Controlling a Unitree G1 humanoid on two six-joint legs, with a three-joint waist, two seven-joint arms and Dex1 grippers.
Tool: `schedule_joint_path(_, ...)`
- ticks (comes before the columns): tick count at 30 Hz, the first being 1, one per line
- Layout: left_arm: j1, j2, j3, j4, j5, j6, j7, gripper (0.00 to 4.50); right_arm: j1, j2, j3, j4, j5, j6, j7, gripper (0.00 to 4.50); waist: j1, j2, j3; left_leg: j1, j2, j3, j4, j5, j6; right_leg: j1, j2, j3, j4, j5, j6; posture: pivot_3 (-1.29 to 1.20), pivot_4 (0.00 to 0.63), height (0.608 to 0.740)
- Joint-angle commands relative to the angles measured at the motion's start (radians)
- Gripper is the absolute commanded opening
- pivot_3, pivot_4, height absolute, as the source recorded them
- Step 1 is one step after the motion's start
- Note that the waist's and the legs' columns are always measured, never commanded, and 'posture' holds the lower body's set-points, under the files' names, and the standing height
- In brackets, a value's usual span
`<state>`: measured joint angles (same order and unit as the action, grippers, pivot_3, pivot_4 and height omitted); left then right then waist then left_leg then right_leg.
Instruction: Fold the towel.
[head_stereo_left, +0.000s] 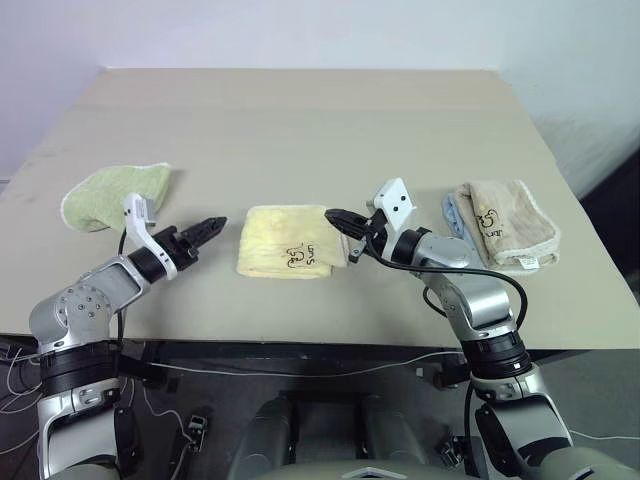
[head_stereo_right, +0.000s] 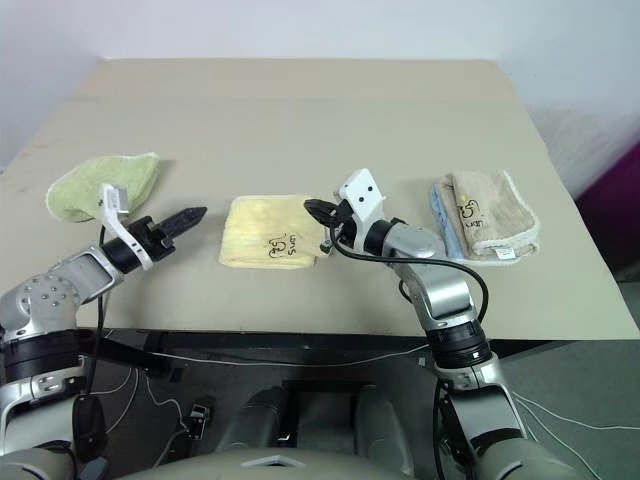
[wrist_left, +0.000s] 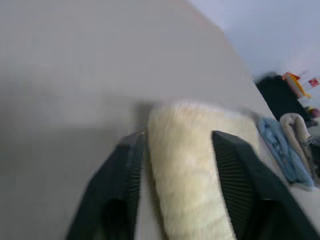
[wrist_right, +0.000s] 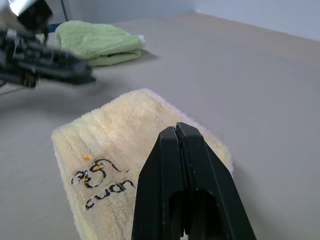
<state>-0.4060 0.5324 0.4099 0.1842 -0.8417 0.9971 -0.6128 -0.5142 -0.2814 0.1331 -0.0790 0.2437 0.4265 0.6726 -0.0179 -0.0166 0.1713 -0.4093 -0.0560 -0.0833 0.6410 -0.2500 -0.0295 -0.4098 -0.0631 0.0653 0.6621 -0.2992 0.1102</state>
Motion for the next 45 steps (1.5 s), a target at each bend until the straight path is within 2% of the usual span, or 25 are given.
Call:
schedule_joint_path(1, -0.016, 0.021, -0.027, 0.037, -0.008, 0.046, -0.046, 3.67, -0.02, -0.001, -0.01, -0.058, 0.013, -0.009, -0.005, 0.0, -0.001, 0.0, 0.0, 0.0, 0.0, 0.0, 0.0, 0.0, 0.0, 0.0, 0.0, 0.0, 0.0, 0.0, 0.0, 0.0, 0.15, 0.74)
schedule_joint_path(3, -0.026, 0.021, -0.042, 0.058, -0.006, 0.064, -0.063, 4.35, -0.014, -0.002, -0.007, -0.063, 0.01, -0.011, -0.006, 0.0, -0.001, 0.0, 0.0, 0.0, 0.0, 0.0, 0.0, 0.0, 0.0, 0.0, 0.0, 0.0, 0.0, 0.0, 0.0, 0.0, 0.15, 0.74)
schedule_joint_path(4, -0.031, 0.019, -0.05, 0.064, -0.005, 0.071, -0.07, 4.48, -0.01, -0.003, -0.005, -0.065, 0.007, -0.013, -0.007, 0.0, -0.001, 0.0, 0.0, 0.0, 0.0, 0.0, 0.0, 0.0, 0.0, 0.0, 0.0, 0.0, 0.0, 0.0, 0.0, 0.0, 0.15, 0.74)
schedule_joint_path(8, -0.057, -0.005, -0.08, 0.097, -0.009, 0.102, -0.099, 4.48, 0.006, -0.004, -0.001, -0.078, 0.005, -0.01, -0.015, 0.0, 0.002, 0.0, 0.0, 0.0, 0.0, 0.0, 0.0, 0.0, 0.0, 0.0, -0.001, 0.0, 0.0, 0.0, 0.0, 0.0, 0.15, 0.74)
schedule_joint_path(14, -0.104, -0.042, -0.174, 0.158, 0.063, 0.093, -0.121, 4.48, 0.023, -0.003, -0.002, -0.101, 0.005, 0.0, -0.03, 0.0, 0.011, 0.001, 0.0, 0.0, -0.001, 0.0, 0.001, 0.0, 0.0, 0.001, -0.001, -0.001, 0.0, 0.0, 0.0, 0.0, 0.15, 0.74)
schedule_joint_path(23, -0.132, -0.104, -0.223, 0.122, 0.061, 0.142, -0.16, 4.48, 0.045, -0.008, -0.006, -0.135, 0.007, 0.018, -0.05, 0.0, 0.03, 0.001, -0.001, 0.0, -0.002, -0.001, 0.004, 0.0, 0.001, 0.004, -0.001, -0.002, -0.001, 0.0, 0.0, 0.0, 0.15, 0.74)
schedule_joint_path(27, -0.132, -0.121, -0.204, 0.118, 0.051, 0.157, -0.156, 4.48, 0.055, -0.013, -0.009, -0.149, 0.01, 0.026, -0.054, 0.0, 0.029, 0.001, -0.001, 0.0, -0.002, -0.001, 0.004, 0.0, 0.001, 0.003, -0.001, -0.002, 0.0, 0.0, 0.0, 0.0, 0.15, 0.74)
schedule_joint_path(30, -0.134, -0.128, -0.198, 0.116, 0.053, 0.159, -0.155, 3.88, 0.057, -0.016, -0.012, -0.152, 0.012, 0.029, -0.055, 0.0, 0.028, 0.001, -0.001, 0.0, -0.002, -0.001, 0.004, 0.0, 0.001, 0.003, -0.001, -0.002, 0.0, 0.0, 0.0, 0.0, 0.15, 0.74)
schedule_joint_path(41, -0.121, -0.15, -0.153, 0.103, 0.047, 0.14, -0.137, 0.18, 0.057, -0.026, -0.016, -0.143, 0.011, 0.026, -0.053, 0.0, 0.009, 0.001, -0.001, 0.0, -0.001, -0.001, 0.004, 0.0, 0.001, 0.003, -0.001, -0.002, 0.0, 0.0, 0.0, 0.0, 0.15, 0.74)
schedule_joint_path(42, -0.119, -0.152, -0.148, 0.1, 0.044, 0.138, -0.135, 0.01, 0.058, -0.027, -0.017, -0.142, 0.011, 0.025, -0.053, 0.0, 0.007, 0.001, -0.001, 0.0, -0.001, -0.001, 0.004, 0.0, 0.001, 0.003, -0.001, -0.002, 0.0, 0.0, 0.0, 0.0, 0.15, 0.74)
schedule_joint_path(45, -0.114, -0.164, -0.123, 0.092, 0.035, 0.137, -0.121, 0.01, 0.061, -0.029, -0.017, -0.143, 0.011, 0.025, -0.053, 0.0, 0.005, 0.001, -0.001, 0.0, -0.001, -0.002, 0.003, 0.0, 0.001, 0.002, -0.001, -0.002, 0.0, 0.0, 0.0, 0.0, 0.15, 0.74)
